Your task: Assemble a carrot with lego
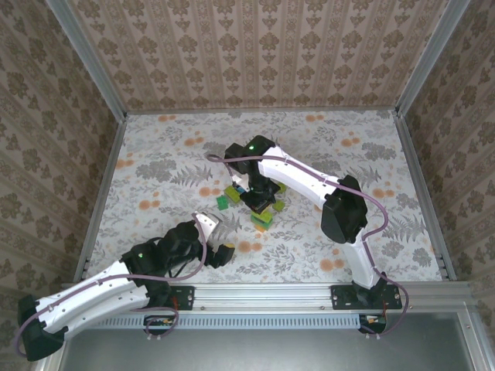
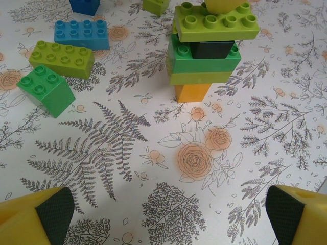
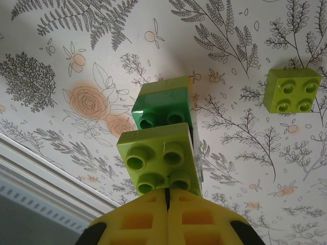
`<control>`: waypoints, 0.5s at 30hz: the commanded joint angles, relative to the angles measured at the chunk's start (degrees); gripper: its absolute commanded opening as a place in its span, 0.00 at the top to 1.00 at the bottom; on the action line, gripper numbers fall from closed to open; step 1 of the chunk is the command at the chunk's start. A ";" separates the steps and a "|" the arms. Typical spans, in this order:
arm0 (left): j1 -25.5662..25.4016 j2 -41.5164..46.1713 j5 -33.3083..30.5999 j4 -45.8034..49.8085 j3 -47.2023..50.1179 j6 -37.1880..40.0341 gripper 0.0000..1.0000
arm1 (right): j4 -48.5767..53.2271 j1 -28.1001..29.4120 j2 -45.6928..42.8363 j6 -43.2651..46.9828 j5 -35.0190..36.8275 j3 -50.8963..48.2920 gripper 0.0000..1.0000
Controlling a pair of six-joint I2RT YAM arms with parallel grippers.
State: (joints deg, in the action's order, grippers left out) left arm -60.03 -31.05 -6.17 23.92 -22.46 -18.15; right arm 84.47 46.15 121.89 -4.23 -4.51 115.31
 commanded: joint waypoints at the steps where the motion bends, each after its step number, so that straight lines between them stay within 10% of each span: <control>1: -0.52 0.25 0.04 -0.89 0.40 0.93 0.00 | 1.38 -0.16 0.66 0.80 2.48 -2.66 1.00; 15: -0.55 0.18 0.09 -0.97 0.35 0.92 0.00 | -2.54 -0.03 0.50 0.10 3.15 -9.52 1.00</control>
State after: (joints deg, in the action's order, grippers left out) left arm -60.03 -31.05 -6.20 23.92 -22.46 -18.15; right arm 81.38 46.15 118.67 -4.25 -4.29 109.97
